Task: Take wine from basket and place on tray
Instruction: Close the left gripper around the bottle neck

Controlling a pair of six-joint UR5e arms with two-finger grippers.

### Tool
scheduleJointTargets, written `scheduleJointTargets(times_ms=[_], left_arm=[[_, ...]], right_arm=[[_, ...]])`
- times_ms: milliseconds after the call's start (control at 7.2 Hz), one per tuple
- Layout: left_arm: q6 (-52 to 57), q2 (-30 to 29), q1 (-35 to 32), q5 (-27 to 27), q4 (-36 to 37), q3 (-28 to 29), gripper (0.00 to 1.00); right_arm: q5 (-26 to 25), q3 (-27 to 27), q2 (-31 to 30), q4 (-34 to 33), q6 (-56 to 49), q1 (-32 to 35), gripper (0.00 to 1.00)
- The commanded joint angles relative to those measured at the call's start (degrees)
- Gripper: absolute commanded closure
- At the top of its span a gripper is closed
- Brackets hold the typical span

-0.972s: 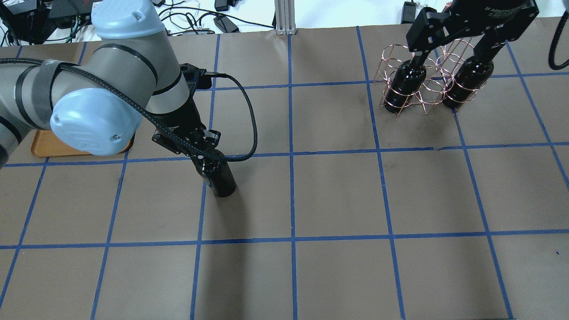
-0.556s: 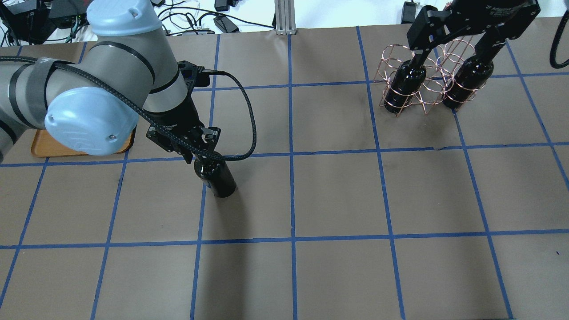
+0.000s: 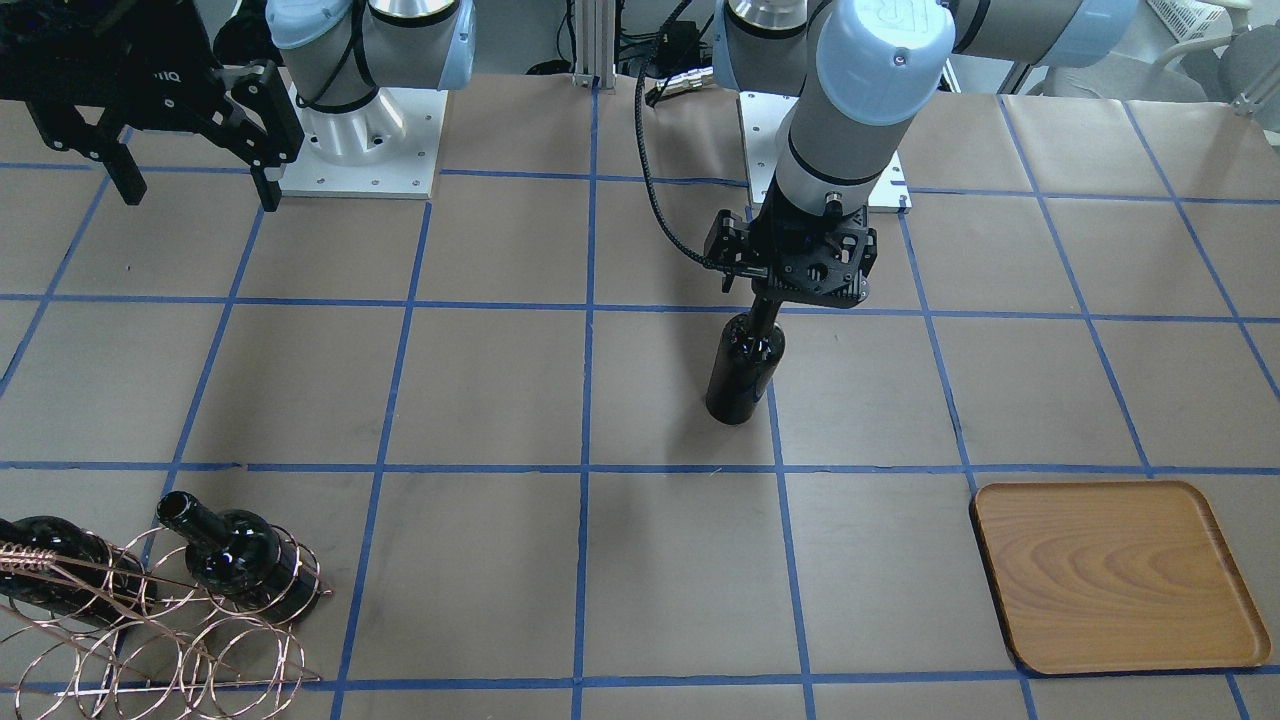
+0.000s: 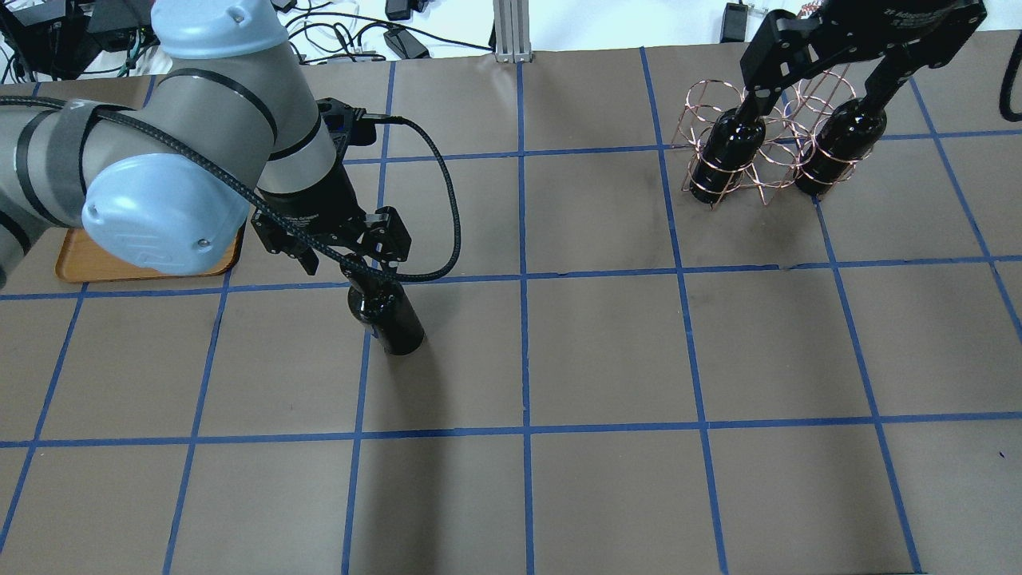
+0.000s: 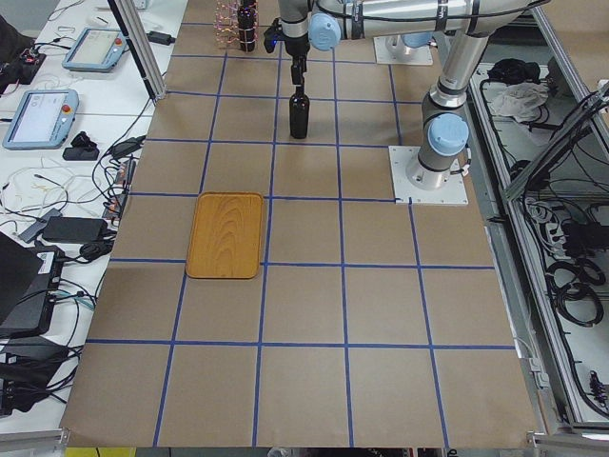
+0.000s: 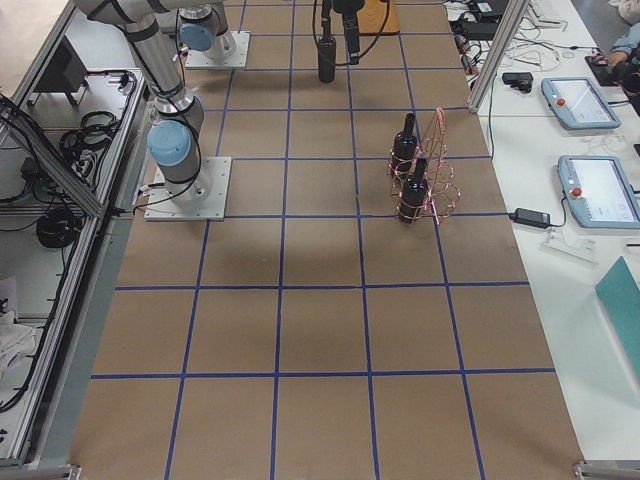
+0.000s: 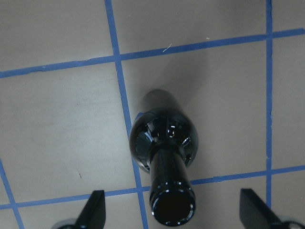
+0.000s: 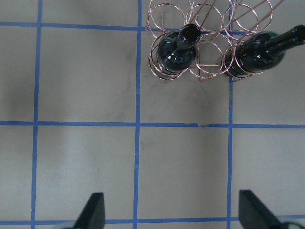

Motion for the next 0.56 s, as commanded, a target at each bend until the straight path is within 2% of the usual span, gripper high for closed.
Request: scheduleJointTargets(times_ms=[0,139,278,417], left_arm=[[0.0,-0.4,0.1,0.1,0.6,0.0,0.15],[0.1,-0.4,0.1,0.4,0.4,-0.2,0.16],[0.3,-0.4,0.1,0.4,0.0,-0.4,0.27],[0.2,-0.5,0.1,0.2,-0.7,-0.7,0.32]], right_arm=[[0.0,0.0,-0.1,0.0,0.0,0.0,0.00],[-0.1,0.0,-0.1,0.1,0.0,0.0,0.00],[-0.1,0.0,-0.3,0.4,0.0,-0.1,0.00],[-0.3,0.0,-0.7,0.5,0.0,-0.1,0.00]])
